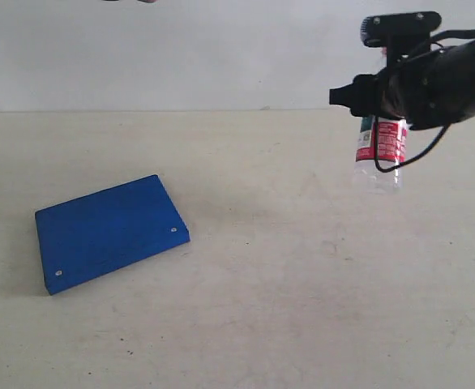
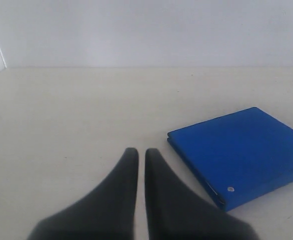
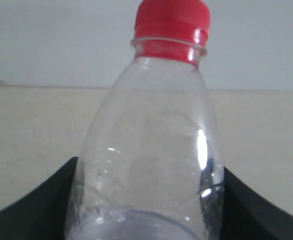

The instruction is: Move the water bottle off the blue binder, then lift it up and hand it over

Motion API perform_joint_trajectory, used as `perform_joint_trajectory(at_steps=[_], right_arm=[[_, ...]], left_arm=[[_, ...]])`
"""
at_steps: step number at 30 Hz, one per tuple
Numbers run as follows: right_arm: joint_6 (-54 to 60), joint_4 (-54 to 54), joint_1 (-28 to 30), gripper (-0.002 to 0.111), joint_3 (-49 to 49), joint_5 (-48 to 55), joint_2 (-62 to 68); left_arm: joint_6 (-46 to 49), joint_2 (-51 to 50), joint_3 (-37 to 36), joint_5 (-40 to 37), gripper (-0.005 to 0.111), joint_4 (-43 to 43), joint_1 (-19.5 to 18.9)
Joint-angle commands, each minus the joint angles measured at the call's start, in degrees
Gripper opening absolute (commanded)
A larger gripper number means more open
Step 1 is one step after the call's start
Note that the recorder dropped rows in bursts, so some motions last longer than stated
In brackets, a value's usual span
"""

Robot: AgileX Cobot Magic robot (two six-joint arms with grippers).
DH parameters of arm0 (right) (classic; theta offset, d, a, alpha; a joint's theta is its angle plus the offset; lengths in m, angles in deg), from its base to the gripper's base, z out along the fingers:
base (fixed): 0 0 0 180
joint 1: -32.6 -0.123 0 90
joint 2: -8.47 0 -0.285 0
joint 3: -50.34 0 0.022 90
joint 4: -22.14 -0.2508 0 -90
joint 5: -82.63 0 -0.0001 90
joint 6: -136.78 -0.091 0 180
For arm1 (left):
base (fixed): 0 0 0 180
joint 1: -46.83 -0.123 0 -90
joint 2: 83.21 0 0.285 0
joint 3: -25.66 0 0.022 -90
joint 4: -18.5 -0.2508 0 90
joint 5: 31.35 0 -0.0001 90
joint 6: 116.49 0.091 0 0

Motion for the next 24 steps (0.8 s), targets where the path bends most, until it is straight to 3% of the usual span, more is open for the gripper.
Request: perform_joint_trajectory(at_steps=[1, 7, 14, 18, 24], right_arm=[[13.42, 1.24, 0.40, 0.000, -8.05, -8.70, 2.91], [27.65, 1.24, 0.40, 0.000, -15.04, -15.60, 3.63], [23.79, 1.24, 0.40, 0.000, -18.17, -25.52, -2.01], [21.16, 1.24, 0.40, 0.000, -15.26, -33.71, -9.56], [27.14, 1.24, 1.04, 0.000, -2.23, -33.99, -24.20]], left_arm=[[0.20, 0.15, 0.02, 0.62, 0.004, 0.28, 0.10], [0.20, 0.15, 0.02, 0.62, 0.004, 0.28, 0.10], [0.20, 0.15, 0.02, 0.62, 0.004, 0.28, 0.10], [0.20, 0.15, 0.02, 0.62, 0.004, 0.28, 0.10], [0.20, 0.15, 0.02, 0.62, 0.004, 0.28, 0.10]])
